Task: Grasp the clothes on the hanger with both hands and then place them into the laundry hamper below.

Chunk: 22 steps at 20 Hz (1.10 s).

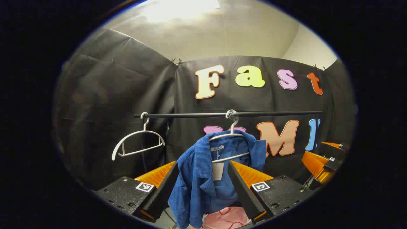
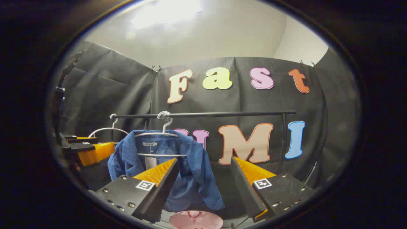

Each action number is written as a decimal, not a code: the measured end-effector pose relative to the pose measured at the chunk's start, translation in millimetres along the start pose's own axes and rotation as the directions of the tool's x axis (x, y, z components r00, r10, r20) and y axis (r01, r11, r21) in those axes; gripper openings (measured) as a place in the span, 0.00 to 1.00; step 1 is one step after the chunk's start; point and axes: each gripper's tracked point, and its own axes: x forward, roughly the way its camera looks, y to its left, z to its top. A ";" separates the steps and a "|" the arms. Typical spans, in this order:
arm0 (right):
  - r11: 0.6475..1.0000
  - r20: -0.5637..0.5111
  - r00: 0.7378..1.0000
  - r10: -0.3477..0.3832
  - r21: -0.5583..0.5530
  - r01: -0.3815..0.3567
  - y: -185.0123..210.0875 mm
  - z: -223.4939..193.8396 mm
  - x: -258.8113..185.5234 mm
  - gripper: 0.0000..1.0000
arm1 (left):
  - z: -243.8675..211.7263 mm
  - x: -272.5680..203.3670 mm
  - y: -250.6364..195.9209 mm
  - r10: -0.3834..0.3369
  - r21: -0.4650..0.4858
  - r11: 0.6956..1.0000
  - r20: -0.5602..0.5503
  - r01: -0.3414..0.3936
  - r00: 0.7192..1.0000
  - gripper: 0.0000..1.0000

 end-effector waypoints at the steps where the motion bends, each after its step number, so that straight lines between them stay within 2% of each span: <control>1: 1.000 0.000 1.000 0.002 -0.002 -0.002 -0.1 -0.2 -0.7 0.97 | -1.0 -0.7 -3.9 -0.004 0.004 1.000 -0.003 0.004 1.000 0.94; 12: 1.000 0.032 0.999 -0.001 0.008 0.001 0.1 11.9 -5.3 0.96 | 5.1 -7.6 -10.5 -0.013 0.010 1.000 0.013 0.013 1.000 0.94; 18: 0.999 0.041 0.999 -0.019 -0.046 0.021 -1.0 12.0 -23.6 0.97 | -5.2 -22.3 -22.5 -0.090 0.043 0.995 0.006 0.090 0.996 0.95; 22: 0.999 0.010 1.000 -0.014 -0.035 0.014 5.6 6.4 -27.6 0.96 | -9.1 -25.5 -29.4 -0.122 0.025 0.992 -0.005 0.122 0.992 0.95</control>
